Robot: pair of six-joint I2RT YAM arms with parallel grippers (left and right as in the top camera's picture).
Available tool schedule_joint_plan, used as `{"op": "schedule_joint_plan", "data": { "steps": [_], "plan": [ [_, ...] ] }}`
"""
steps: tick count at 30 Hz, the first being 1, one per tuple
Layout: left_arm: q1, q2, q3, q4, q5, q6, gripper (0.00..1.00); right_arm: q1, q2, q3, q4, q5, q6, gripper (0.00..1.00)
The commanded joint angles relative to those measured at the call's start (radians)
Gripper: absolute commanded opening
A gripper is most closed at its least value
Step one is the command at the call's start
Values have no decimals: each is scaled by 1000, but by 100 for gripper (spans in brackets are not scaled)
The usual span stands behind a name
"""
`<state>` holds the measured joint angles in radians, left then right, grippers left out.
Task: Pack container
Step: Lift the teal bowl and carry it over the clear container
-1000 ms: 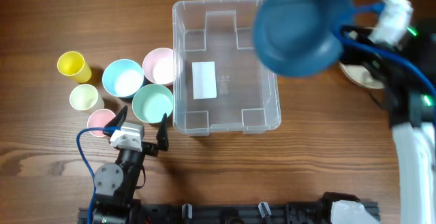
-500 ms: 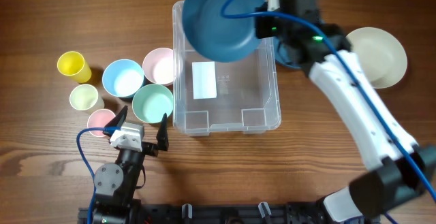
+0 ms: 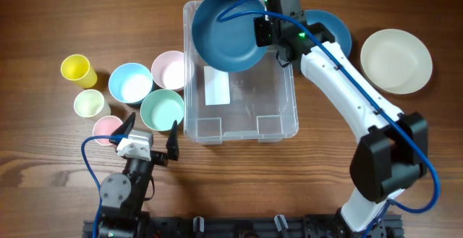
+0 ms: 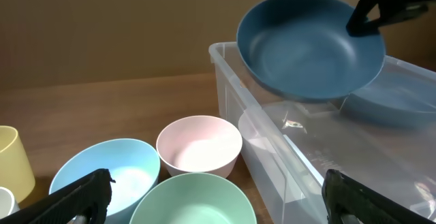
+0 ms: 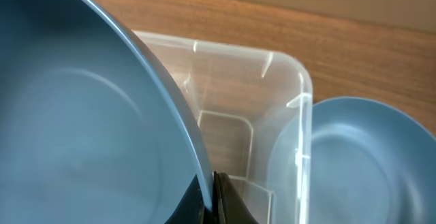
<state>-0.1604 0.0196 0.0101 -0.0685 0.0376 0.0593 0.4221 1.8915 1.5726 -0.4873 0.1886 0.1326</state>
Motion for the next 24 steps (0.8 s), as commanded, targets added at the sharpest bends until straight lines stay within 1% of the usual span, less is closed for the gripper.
{"op": "schedule_joint_plan", "data": {
  "steps": [1, 5, 13, 14, 15, 16, 17, 19, 24],
  "plan": [
    [7, 1, -5, -6, -2, 8, 100, 0, 59, 27, 9, 21, -2, 4],
    [7, 1, -5, -6, -2, 8, 100, 2, 109, 27, 17, 21, -2, 4],
    [7, 1, -5, -6, -2, 8, 100, 3, 146, 26, 39, 13, -3, 4],
    [7, 1, -4, -7, -2, 8, 100, 4, 146, 26, 39, 5, -3, 11],
    [7, 1, -5, -6, -2, 8, 100, 6, 143, 26, 40, -4, -6, 30],
    [7, 1, -5, -6, -2, 8, 100, 7, 140, 26, 42, -19, -27, 42],
    [7, 1, -5, -7, -2, 8, 100, 8, 135, 27, 43, -30, -41, 47],
    [7, 1, -5, -6, -2, 8, 100, 13, 121, 28, 42, -32, -47, 52],
    [7, 1, -5, -6, -2, 8, 100, 30, 52, 32, 43, -32, -47, 52]
  ]
}}
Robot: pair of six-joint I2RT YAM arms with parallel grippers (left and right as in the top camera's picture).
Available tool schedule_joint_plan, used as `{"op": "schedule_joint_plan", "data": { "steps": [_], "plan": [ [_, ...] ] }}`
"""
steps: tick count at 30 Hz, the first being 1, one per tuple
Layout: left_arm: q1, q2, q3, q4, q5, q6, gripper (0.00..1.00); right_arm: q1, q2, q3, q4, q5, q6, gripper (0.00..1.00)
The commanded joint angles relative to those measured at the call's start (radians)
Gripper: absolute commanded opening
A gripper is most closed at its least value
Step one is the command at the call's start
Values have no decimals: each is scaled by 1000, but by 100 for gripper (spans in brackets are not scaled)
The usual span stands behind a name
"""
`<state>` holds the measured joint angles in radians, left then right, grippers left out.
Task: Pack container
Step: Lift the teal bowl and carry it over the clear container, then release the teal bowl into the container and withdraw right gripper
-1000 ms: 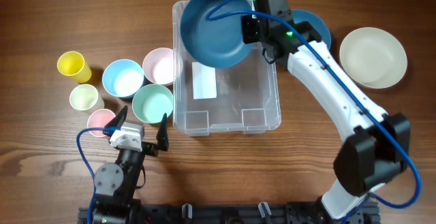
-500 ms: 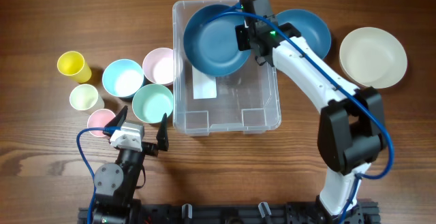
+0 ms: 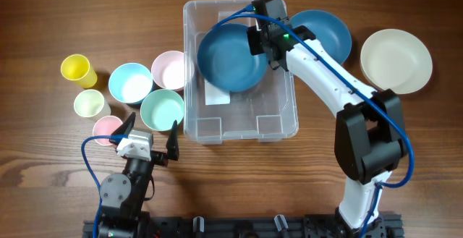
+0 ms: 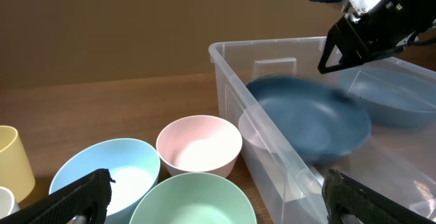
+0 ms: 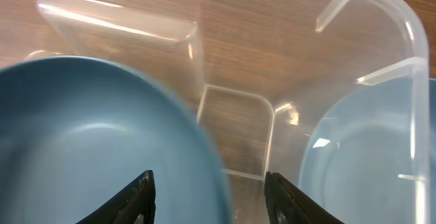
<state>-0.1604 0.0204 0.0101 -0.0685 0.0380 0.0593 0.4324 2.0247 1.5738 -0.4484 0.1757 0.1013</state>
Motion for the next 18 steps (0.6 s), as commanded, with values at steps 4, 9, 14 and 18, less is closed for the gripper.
{"op": "schedule_joint_plan", "data": {
  "steps": [4, 9, 14, 18],
  "plan": [
    [7, 0, -5, -6, -3, 8, 100, 24, -181, 31, -10, -14, -11, 52],
    [7, 0, -5, -6, -3, 8, 100, 2, -330, 31, -84, 82, 33, 54],
    [7, 0, -4, -6, -3, 8, 100, -108, -458, 31, -173, 109, 46, 56],
    [7, 0, -4, -6, -3, 8, 100, -269, -529, 31, -274, 108, 86, 57]
  ]
}}
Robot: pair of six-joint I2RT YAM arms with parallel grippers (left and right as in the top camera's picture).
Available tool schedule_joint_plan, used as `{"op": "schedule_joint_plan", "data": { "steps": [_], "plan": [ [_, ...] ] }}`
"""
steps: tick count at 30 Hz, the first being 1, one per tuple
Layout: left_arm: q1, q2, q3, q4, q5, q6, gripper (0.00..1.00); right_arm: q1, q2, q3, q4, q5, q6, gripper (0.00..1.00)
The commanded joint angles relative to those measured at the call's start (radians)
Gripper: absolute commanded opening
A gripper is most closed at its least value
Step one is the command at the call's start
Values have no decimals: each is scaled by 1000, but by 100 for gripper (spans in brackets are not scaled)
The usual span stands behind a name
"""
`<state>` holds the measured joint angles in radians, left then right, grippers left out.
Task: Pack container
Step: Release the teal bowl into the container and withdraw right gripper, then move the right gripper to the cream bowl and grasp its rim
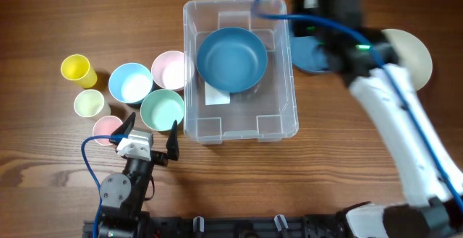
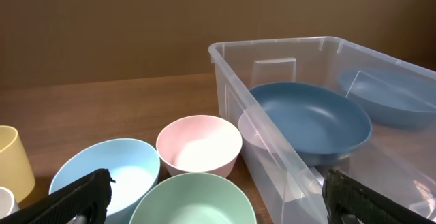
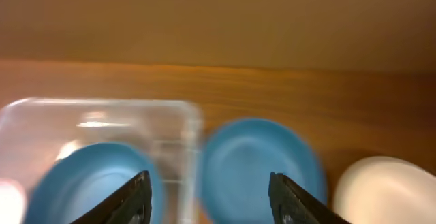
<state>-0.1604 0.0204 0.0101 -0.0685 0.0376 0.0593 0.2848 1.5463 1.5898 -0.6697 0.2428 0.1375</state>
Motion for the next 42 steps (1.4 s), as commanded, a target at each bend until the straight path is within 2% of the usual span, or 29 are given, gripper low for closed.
{"op": "schedule_joint_plan", "data": {
  "steps": [1, 11, 18, 29, 42],
  "plan": [
    [7, 0, -4, -6, -2, 8, 100, -165, -57, 15, -75, 42, 55, 58],
    [7, 0, -5, -6, -2, 8, 100, -672, -34, 10, -198, -55, 46, 62],
    [7, 0, -4, -6, -2, 8, 100, -944, 88, -15, -179, -349, 37, 70],
    [7, 0, -5, -7, -2, 8, 100, -948, 409, -29, -142, -461, -95, 76],
    [7, 0, -5, -7, -2, 8, 100, -942, 552, -46, -80, -449, -77, 76]
  ]
}}
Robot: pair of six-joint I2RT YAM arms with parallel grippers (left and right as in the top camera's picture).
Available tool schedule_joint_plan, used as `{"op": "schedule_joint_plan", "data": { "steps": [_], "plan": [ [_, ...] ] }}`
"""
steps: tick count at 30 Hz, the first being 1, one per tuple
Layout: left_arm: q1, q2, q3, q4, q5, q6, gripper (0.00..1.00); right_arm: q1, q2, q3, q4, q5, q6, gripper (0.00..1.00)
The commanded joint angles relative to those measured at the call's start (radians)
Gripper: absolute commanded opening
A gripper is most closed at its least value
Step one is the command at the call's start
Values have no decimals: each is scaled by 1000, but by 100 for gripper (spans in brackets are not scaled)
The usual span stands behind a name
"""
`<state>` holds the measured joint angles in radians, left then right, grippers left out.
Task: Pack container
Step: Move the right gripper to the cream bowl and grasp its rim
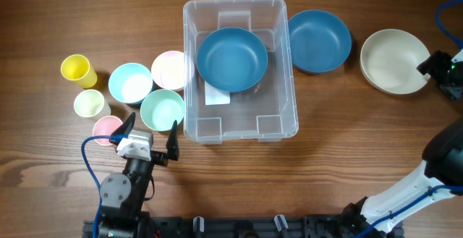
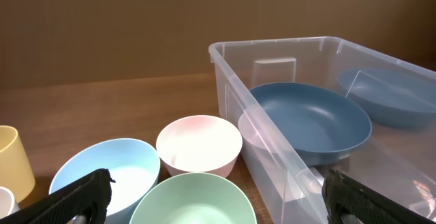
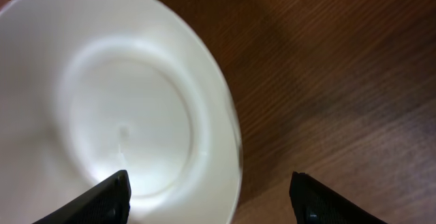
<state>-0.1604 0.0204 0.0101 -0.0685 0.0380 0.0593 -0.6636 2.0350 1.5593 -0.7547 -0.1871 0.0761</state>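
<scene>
A clear plastic container [image 1: 281, 64] stands mid-table with one dark blue plate [image 1: 231, 58] lying inside it. A second dark blue plate [image 1: 319, 40] lies just right of the container. Further right lies a cream plate [image 1: 393, 60]. My right gripper [image 1: 438, 69] hangs open at that plate's right rim; in the right wrist view the open gripper [image 3: 210, 195] straddles the edge of the cream plate [image 3: 116, 115]. My left gripper [image 1: 152, 135] rests open near the front left, facing the mint bowl [image 2: 193, 200], with nothing between its fingers.
Left of the container stand a pink bowl [image 1: 169, 69], a light blue bowl [image 1: 130, 82] and the mint bowl [image 1: 162, 110]. A yellow cup [image 1: 77, 69], a pale green cup [image 1: 89, 103] and a pink cup [image 1: 107, 129] stand further left.
My right gripper was near the second blue plate, right of the container; now it is open over the cream plate's right rim. The left arm and the dishes have not moved.
My right gripper held a dark blue plate tilted over the container's far end. Then it was open, with the plate low inside the container. Then the plate lay flat inside with the arm off to the right. Now that gripper is at the cream plate.
</scene>
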Motion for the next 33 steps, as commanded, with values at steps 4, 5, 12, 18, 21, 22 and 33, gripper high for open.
{"op": "schedule_joint_plan", "data": {
  "steps": [4, 5, 12, 18, 21, 22, 33],
  "plan": [
    [7, 0, -5, -7, -3, 8, 100, 6, 95, -15, 8, -21, -17, 72],
    [7, 0, -4, -6, -3, 8, 100, 6, 102, -15, 11, -25, -16, 72],
    [7, 0, -5, -6, -3, 8, 100, 6, 114, -15, 15, -25, -4, 59],
    [7, 0, -5, -6, -3, 8, 100, 6, 114, -15, 16, -24, -4, 46],
    [7, 0, -4, -7, -3, 8, 100, 6, 114, -15, 13, -25, 4, 40],
    [7, 0, -4, -6, -3, 8, 100, 6, 114, -15, 13, -24, 3, 36],
    [7, 0, -5, -7, -3, 8, 100, 6, 114, -15, 6, -24, 3, 6]
  ]
}}
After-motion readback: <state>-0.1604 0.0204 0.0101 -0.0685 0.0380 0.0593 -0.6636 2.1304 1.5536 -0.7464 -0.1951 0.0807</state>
